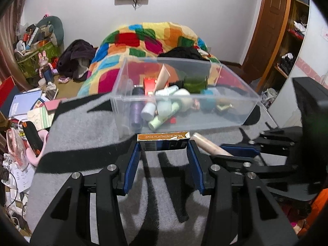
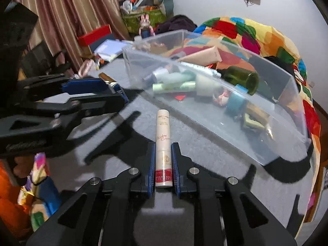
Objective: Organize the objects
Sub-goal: 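Carry the orange box and beige cylinder into the clear box and release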
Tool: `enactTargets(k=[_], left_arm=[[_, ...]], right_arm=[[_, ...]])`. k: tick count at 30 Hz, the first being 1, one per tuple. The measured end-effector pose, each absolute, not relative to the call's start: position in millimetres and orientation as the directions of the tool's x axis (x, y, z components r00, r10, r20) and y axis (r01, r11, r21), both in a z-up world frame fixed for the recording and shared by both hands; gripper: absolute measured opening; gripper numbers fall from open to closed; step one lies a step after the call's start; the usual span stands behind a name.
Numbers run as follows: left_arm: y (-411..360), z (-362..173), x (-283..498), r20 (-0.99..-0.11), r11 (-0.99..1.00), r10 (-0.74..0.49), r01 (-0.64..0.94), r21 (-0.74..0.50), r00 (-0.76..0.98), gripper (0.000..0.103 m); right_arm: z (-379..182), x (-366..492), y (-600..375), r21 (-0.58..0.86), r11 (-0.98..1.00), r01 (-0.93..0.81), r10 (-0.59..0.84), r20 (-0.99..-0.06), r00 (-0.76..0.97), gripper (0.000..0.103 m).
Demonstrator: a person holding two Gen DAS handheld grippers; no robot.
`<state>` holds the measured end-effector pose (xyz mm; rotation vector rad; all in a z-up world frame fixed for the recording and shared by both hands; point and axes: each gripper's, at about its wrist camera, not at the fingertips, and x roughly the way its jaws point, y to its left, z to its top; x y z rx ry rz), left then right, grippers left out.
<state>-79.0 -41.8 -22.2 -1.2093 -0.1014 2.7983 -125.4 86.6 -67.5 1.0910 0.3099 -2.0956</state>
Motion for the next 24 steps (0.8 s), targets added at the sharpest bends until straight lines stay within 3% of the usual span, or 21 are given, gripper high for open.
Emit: enactTargets(k=[10, 15, 24], left_arm=[[-38.7, 17.5, -89.9, -0.628, -0.995, 0.097, -0.061, -0.078, -0.773, 0.047], [-35.8, 23.1, -112.1, -0.616, -0.996, 0.089, -0.06, -0.068, -0.783, 0.047], [-29.0, -3.4, -160.5, -0.688, -0.997, 0.081, -0.056, -0.059, -0.722, 0.047]], right_arm=[[1.1, -143.4, 117.6, 0.169, -0.79, 0.59, -0.541, -0.645, -0.54, 0.014], [1.5, -175.8, 122.4, 0.167, -0.852, 0.496, -0.472, -0.655, -0.59, 0.014], [-26.2, -206.0, 108.2, 0.116, -0.881, 0.46, -0.397, -0.711, -0.581, 0.014]])
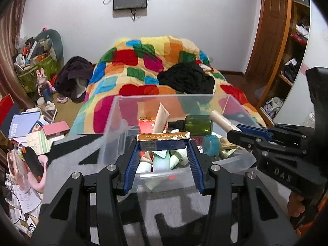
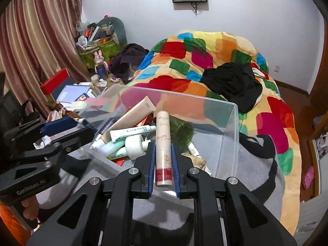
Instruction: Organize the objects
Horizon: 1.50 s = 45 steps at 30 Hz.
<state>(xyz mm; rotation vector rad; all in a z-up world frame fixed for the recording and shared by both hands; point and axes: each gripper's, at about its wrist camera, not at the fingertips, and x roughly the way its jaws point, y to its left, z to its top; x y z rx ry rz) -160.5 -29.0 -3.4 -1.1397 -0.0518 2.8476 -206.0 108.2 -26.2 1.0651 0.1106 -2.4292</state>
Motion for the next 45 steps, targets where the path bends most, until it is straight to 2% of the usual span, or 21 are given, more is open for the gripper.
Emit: enactTargets(k=[5, 9, 16, 19, 23, 26, 28, 29, 30, 35, 45], left_arm=[[-27.7, -16.5, -167.3, -0.711, -0.995, 0.102, -0.061, -0.083, -0.695, 0.047], [-27.0, -14.3, -164.0, -0.707, -0.994, 0.11, -0.068, -0.088, -0.699, 0.049], [-24.3, 2.7, -145.2, -0.668, -0.995, 0.104, -0.074, -0.073, -0.737, 0.057], [-22.4, 12.7, -132.1, -0.641, -0.995, 0.097, -0.076, -0.06, -0.761, 0.064], [-21.7, 25.4, -113.2, -0.601, -0.996, 0.089, -0.071, -0.054, -0.794, 0.075], [-21.8, 32.4, -97.6, -0.583, -0.997, 0.079, -0.06, -0.052, -0.809, 0.078], [-22.8, 34.5, -91.0, -0.577, -0.997, 0.069, -0.046, -0.054, -0.814, 0.091], [-23.4, 35.3, -85.9, -0.567, -0.998, 0.059, -0.035, -0.053, -0.821, 0.095], [-24.0, 35.6, -81.2, -0.559, -0.998, 0.05, -0.027, -0.05, -0.827, 0.095], [-26.8, 34.4, -65.2, -0.555, -0.998, 0.044, -0.015, -0.056, -0.831, 0.097], [-23.0, 27.1, -49.9, -0.558, -0.999, 0.039, -0.018, -0.044, -0.829, 0.098]], right_arm=[[-36.9, -203.2, 99.9, 0.081, -0.871, 0.484, -0.382, -0.73, -0.567, 0.016], [-30.8, -196.9, 102.6, 0.07, -0.869, 0.489, -0.384, -0.717, -0.581, 0.039], [-16.8, -184.8, 106.7, 0.075, -0.865, 0.496, -0.402, -0.695, -0.596, 0.04], [-9.0, -176.4, 110.0, 0.075, -0.868, 0.491, -0.404, -0.681, -0.611, 0.042], [3.2, -160.3, 117.4, 0.065, -0.877, 0.475, -0.399, -0.649, -0.648, 0.055], [10.4, -147.1, 123.2, 0.059, -0.882, 0.467, -0.397, -0.627, -0.67, 0.067], [13.6, -138.3, 126.0, 0.047, -0.885, 0.464, -0.392, -0.615, -0.685, 0.072], [14.8, -134.0, 126.4, 0.041, -0.886, 0.462, -0.388, -0.609, -0.691, 0.075], [15.7, -128.9, 127.4, 0.034, -0.888, 0.459, -0.384, -0.604, -0.699, 0.078], [17.3, -111.5, 131.9, 0.031, -0.892, 0.451, -0.38, -0.589, -0.713, 0.083], [11.1, -97.3, 136.6, 0.033, -0.898, 0.439, -0.371, -0.593, -0.715, 0.084]])
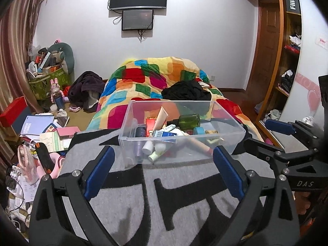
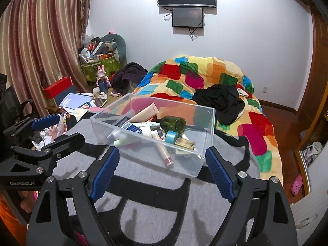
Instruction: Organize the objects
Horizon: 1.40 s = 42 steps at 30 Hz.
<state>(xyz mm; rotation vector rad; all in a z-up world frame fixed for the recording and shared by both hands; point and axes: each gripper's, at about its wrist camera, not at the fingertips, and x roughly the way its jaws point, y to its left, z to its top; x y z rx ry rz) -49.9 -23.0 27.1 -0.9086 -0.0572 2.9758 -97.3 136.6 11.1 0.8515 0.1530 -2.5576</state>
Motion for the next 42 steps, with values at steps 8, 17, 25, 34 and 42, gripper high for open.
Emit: enactTargets(k=[8, 17, 25, 34, 42], left_arm=[[-21.9, 19.4, -54.3, -0.573, -0.998, 0.046, -0.017, -0.056, -0.818, 0.098], [-19.0, 17.2, -58.0, -0.578, -0.998, 0.051, -0.023, -0.055, -0.815, 0.098], [-17.7, 17.4, -58.4, -0.579, -0.998, 0.053, -0.025, -0.058, -0.814, 0.098], [-17.7, 17.4, -58.6, -0.578, -0.998, 0.053, -0.025, -0.057, -0.815, 0.098], [-18.0, 17.4, -58.5, -0.577, -0.998, 0.054, -0.026, -0.057, -0.815, 0.098]], right_arm=[[4.8, -97.8, 137.4, 0.042, -0.897, 0.44, -0.373, -0.605, -0.703, 0.084], [-1.5, -101.3, 137.8, 0.055, -0.897, 0.439, -0.377, -0.616, -0.691, 0.084], [-3.1, -102.1, 138.1, 0.057, -0.897, 0.439, -0.377, -0.619, -0.689, 0.084], [-3.4, -102.1, 138.4, 0.058, -0.897, 0.439, -0.378, -0.618, -0.69, 0.084], [-3.6, -101.2, 138.7, 0.059, -0.896, 0.441, -0.38, -0.615, -0.691, 0.084]])
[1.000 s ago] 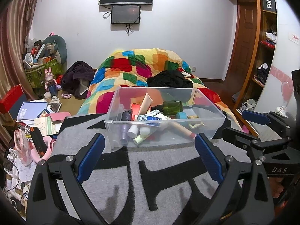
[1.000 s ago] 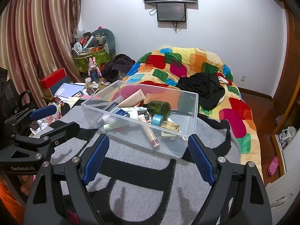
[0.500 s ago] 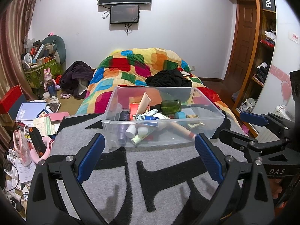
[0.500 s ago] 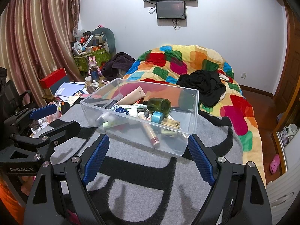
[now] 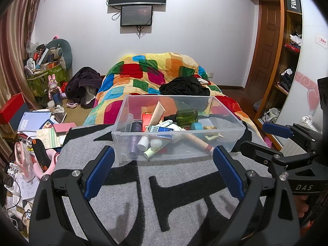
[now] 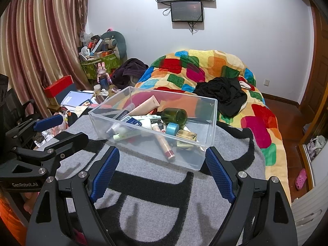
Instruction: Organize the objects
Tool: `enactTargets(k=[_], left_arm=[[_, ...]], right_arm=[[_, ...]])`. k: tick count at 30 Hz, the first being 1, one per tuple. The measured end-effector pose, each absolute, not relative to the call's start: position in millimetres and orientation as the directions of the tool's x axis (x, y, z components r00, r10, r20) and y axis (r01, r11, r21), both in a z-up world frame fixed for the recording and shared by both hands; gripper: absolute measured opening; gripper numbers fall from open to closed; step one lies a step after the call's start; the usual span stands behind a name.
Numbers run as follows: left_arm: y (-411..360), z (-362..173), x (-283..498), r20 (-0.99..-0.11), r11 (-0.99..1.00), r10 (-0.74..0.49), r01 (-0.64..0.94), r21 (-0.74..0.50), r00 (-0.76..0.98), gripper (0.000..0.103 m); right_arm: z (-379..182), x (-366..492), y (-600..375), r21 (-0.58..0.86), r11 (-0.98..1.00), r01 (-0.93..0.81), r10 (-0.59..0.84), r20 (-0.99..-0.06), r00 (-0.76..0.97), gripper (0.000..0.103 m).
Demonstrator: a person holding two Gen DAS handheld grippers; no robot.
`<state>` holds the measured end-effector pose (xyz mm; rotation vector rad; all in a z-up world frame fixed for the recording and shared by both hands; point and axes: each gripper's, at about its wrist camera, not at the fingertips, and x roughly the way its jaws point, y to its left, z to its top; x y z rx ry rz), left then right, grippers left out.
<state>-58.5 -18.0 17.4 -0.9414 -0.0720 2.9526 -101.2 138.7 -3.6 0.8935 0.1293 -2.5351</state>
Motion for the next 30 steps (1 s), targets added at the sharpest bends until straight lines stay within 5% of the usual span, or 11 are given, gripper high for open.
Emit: enactTargets(k=[30], left_arm=[[-13.6, 20.6, -57.1, -0.579, -0.997, 0.067, -0.033, -0.069, -0.813, 0.098]], right_arm=[[-2.6, -101.2, 138.6, 0.067, -0.897, 0.436, -0.381, -0.615, -0.69, 0.084]])
